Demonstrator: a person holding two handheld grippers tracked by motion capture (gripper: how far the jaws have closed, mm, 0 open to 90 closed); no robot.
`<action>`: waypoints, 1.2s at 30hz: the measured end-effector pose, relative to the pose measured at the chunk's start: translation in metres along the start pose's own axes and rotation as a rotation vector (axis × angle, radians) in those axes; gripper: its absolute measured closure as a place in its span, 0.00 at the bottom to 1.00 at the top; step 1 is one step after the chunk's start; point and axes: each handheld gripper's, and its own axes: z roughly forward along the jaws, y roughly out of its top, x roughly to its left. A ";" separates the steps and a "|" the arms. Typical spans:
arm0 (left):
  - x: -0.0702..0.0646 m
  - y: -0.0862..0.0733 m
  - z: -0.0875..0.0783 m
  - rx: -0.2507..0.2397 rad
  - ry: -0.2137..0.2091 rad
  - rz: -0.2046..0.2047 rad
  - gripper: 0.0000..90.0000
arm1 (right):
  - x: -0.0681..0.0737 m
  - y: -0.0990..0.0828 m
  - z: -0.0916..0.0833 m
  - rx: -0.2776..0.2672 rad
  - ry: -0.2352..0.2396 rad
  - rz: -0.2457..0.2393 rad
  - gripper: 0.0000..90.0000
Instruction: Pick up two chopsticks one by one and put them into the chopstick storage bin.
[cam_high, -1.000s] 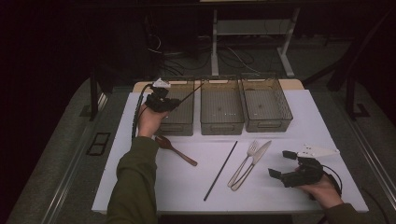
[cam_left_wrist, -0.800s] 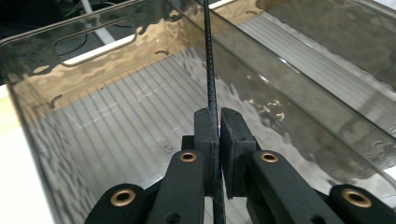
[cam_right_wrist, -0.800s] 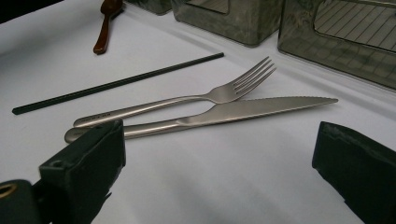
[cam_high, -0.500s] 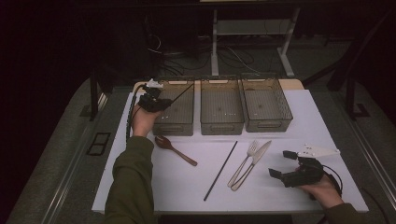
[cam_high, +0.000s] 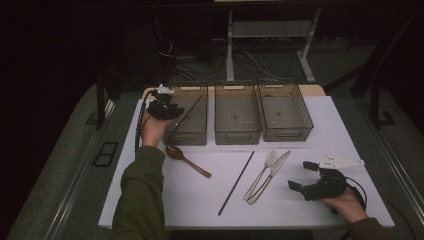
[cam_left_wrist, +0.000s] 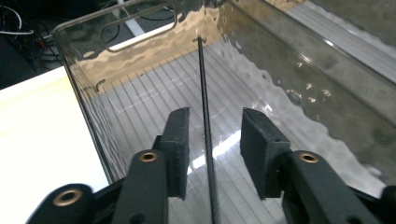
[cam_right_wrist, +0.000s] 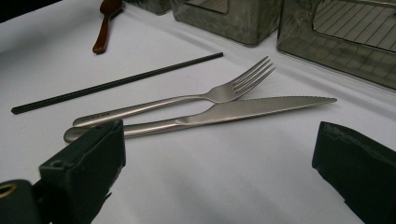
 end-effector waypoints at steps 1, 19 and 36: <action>0.000 0.000 -0.001 -0.011 -0.005 -0.008 0.66 | 0.000 0.000 0.000 0.000 0.000 0.000 0.03; -0.033 0.010 -0.031 -0.114 -0.125 0.022 0.43 | 0.000 0.000 0.000 -0.001 -0.005 -0.001 0.03; -0.088 0.003 -0.049 -0.147 -0.262 0.058 0.34 | -0.003 -0.002 0.006 0.031 0.030 -0.012 0.02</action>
